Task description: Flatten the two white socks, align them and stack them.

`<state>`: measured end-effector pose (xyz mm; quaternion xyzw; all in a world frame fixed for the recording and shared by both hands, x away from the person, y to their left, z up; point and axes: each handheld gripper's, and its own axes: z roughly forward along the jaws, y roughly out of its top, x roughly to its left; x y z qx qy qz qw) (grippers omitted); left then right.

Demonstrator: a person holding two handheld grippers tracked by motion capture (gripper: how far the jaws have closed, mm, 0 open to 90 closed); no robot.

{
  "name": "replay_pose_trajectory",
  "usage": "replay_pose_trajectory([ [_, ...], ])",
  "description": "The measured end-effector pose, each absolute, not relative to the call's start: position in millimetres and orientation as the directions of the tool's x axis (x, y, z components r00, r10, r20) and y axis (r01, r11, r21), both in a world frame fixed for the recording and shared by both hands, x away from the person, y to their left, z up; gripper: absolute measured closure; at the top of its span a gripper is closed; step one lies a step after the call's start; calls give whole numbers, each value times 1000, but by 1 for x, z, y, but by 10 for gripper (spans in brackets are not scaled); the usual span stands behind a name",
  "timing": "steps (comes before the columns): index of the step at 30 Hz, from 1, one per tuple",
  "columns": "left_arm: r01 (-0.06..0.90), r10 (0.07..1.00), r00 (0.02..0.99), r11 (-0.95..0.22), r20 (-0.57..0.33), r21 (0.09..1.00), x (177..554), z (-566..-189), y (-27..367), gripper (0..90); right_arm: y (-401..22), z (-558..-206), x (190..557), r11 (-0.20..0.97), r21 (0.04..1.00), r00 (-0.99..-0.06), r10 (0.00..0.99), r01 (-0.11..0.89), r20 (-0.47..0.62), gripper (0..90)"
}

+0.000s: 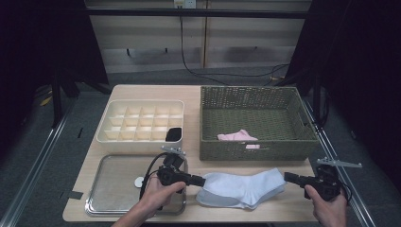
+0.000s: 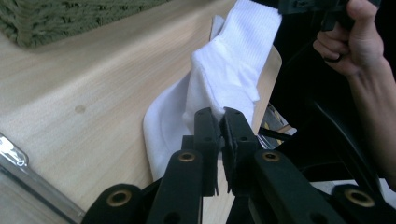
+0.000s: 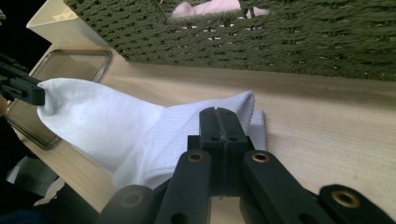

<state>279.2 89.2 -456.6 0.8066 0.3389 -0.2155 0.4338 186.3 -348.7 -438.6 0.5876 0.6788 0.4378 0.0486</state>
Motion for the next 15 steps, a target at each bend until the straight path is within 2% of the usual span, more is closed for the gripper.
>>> replay_pose_trajectory([
  [6, 737, 381, 672, -429, -635, 522, 279, -467, 86, 854, -350, -452, 185, -67, 632, -295, 843, 772, 450, 900],
  [8, 725, 405, 686, -450, -604, 521, 276, -472, 84, 854, -350, -462, 186, -70, 616, -279, 848, 785, 452, 900],
  [15, 731, 408, 676, -477, -613, 488, 272, -481, 81, 846, -353, -469, 187, -66, 608, -273, 851, 791, 448, 900],
])
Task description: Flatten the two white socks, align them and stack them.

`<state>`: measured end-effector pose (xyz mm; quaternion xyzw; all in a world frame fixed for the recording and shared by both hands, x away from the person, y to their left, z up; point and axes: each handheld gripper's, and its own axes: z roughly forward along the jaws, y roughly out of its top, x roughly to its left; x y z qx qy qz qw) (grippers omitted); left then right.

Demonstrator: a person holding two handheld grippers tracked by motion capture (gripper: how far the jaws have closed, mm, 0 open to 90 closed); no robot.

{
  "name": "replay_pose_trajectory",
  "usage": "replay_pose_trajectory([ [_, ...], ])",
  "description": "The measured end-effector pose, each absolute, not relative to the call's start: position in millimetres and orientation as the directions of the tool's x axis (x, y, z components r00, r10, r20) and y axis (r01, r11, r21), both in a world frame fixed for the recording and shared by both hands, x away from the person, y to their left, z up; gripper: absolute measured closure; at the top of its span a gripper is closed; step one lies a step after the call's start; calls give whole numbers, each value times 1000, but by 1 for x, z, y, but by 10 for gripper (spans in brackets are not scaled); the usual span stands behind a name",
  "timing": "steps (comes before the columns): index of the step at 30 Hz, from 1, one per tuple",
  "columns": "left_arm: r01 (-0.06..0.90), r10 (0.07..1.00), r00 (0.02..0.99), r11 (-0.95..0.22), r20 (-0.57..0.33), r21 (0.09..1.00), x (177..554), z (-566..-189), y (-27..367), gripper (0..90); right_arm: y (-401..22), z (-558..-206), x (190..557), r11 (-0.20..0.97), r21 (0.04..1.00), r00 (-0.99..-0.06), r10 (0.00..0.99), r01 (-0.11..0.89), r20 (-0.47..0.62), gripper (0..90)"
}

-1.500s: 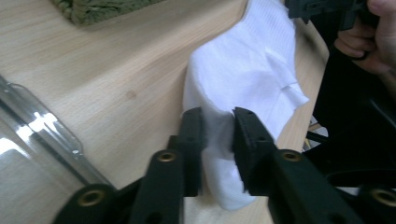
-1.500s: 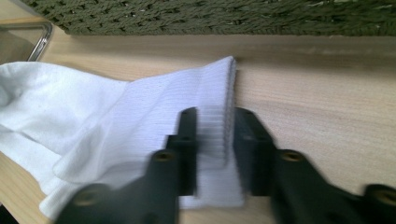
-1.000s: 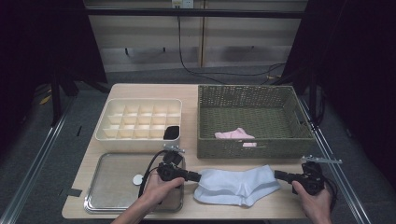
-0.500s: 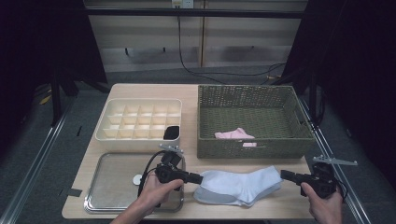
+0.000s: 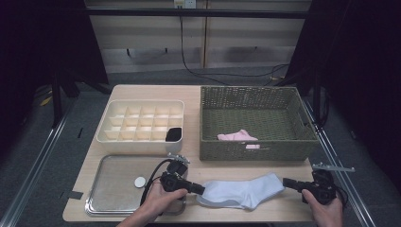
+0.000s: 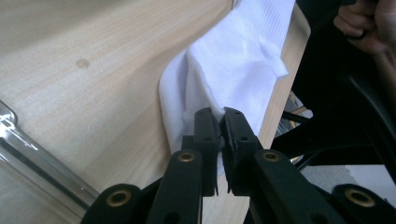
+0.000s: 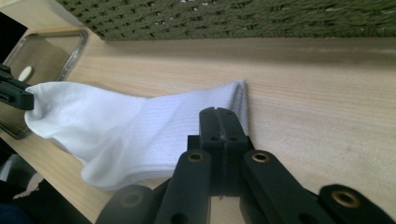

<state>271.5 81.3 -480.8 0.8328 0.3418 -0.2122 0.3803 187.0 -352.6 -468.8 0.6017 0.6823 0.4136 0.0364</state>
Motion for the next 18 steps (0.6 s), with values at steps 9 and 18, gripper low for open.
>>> replay_pose_trajectory([
  [9, 717, 443, 694, -498, -567, 489, 271, -484, 79, 648, -349, -475, 190, -37, 614, -284, 864, 789, 417, 783],
  [18, 726, 458, 684, -509, -568, 463, 271, -488, 76, 560, -342, -484, 197, -8, 589, -278, 876, 808, 393, 651],
])
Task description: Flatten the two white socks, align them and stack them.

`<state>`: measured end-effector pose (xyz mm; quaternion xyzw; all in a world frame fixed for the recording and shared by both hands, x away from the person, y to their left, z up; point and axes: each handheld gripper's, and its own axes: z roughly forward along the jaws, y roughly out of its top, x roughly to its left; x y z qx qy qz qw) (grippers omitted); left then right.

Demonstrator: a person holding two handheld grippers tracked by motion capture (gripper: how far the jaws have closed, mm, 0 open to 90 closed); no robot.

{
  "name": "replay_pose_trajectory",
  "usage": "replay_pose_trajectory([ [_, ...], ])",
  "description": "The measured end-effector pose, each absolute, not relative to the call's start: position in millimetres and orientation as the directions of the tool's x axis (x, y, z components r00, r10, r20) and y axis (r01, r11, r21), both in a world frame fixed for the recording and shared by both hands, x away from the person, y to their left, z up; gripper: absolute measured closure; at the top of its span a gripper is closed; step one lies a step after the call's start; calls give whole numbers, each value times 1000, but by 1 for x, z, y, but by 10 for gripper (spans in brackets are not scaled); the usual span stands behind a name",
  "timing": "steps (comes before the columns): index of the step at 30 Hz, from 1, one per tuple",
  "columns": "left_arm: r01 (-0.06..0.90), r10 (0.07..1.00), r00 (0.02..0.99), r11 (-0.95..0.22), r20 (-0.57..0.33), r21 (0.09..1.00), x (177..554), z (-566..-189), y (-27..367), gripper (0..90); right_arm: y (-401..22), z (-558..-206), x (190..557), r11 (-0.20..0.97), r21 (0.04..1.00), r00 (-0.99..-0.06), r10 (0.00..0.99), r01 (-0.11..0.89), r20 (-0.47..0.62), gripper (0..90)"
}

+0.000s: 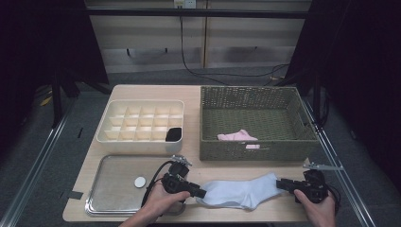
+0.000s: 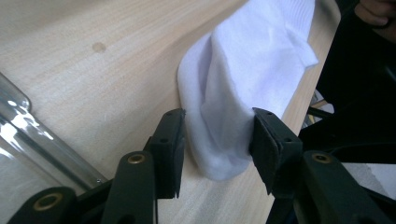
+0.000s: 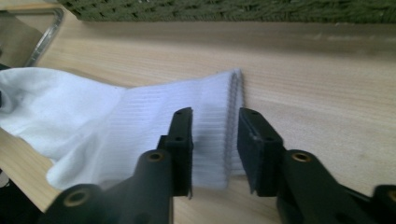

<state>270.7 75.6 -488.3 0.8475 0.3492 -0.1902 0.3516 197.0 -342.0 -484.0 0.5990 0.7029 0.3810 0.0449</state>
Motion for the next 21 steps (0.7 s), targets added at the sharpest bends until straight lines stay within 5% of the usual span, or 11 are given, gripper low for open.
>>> replay_pose_trajectory([
  [10, 702, 451, 705, -554, -548, 447, 273, -493, 66, 688, -339, -492, 201, -6, 557, -263, 877, 830, 402, 565],
  [21, 694, 444, 713, -562, -543, 451, 272, -495, 63, 770, -341, -495, 203, -47, 529, -241, 853, 848, 463, 763],
])
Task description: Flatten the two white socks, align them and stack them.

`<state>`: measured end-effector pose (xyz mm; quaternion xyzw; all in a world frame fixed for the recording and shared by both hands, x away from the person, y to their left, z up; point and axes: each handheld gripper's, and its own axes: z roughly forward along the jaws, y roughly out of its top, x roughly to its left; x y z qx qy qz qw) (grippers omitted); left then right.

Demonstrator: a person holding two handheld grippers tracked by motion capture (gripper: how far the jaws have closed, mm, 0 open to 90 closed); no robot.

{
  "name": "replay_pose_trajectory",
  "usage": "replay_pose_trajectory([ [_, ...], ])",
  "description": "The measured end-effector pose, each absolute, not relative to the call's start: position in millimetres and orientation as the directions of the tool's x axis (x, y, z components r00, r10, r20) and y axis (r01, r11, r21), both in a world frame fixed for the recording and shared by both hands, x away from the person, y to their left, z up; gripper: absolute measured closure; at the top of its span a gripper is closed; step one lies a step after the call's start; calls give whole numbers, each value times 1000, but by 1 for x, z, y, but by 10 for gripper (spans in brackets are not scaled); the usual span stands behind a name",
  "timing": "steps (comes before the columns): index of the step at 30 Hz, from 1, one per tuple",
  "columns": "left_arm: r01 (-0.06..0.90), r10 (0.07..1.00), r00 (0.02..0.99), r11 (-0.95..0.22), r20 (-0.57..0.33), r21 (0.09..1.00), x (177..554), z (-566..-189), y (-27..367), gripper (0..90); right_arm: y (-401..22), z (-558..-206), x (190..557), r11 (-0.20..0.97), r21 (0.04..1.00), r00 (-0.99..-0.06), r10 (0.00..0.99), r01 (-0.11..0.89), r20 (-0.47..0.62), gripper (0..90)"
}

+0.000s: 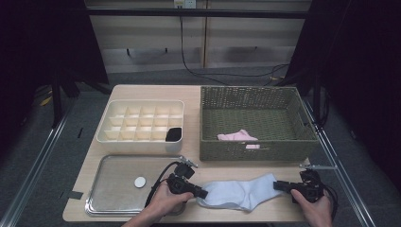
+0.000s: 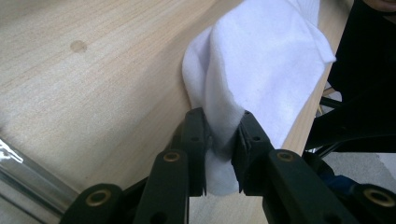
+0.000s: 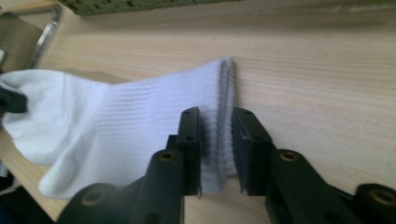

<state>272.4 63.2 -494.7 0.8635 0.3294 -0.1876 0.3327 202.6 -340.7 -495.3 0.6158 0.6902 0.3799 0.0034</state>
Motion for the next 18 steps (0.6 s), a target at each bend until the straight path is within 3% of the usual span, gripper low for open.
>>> replay_pose_trajectory([
  [3, 693, 440, 713, -562, -546, 452, 272, -494, 64, 772, -344, -494, 204, -78, 541, -244, 833, 837, 497, 810],
  [10, 701, 438, 705, -554, -558, 450, 271, -494, 65, 764, -351, -488, 200, -95, 558, -246, 827, 825, 506, 826],
  [12, 704, 437, 700, -551, -564, 448, 272, -494, 64, 670, -355, -482, 197, -103, 571, -249, 827, 815, 504, 827],
  [18, 701, 419, 704, -543, -574, 463, 275, -487, 64, 658, -361, -475, 195, -110, 587, -248, 832, 802, 495, 828],
])
